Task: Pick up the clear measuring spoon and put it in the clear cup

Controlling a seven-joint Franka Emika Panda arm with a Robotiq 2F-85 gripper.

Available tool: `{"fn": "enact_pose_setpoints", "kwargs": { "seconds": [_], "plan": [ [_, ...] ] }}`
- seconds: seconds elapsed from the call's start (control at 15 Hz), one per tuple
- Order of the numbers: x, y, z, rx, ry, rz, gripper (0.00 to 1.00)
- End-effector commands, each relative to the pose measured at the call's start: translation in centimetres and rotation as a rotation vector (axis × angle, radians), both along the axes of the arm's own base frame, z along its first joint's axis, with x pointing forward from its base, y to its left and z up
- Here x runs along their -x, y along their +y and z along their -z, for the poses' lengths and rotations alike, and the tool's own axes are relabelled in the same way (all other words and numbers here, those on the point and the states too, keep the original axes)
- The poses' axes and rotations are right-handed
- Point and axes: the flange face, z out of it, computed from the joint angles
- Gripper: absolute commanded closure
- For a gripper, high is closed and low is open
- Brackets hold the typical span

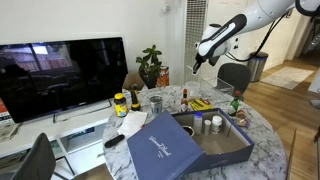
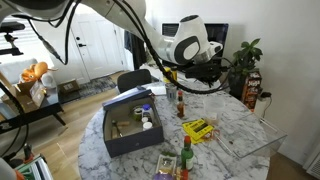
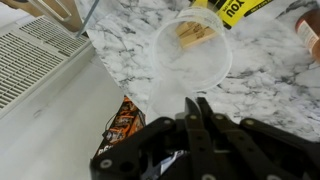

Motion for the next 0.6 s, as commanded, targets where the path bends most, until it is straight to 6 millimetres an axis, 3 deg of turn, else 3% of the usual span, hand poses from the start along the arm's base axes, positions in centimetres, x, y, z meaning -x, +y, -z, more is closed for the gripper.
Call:
{"fn": "enact_pose_setpoints", "kwargs": {
  "seconds": [0.0,0.27,0.47,0.53],
  "plan": [
    [-1.0,-0.3,0.3,-0.013,0.036,0.025,0.63],
    [-1.0,0.2,-1.6,-0.019,0.008,0.015,0.32],
    [0.5,2.5,-6.5,-0.042,-0.153,-0.104,0.10],
    [-1.6,1.6,-3.8,-0.028,-0.095,-0.046,0.26]
  ]
}}
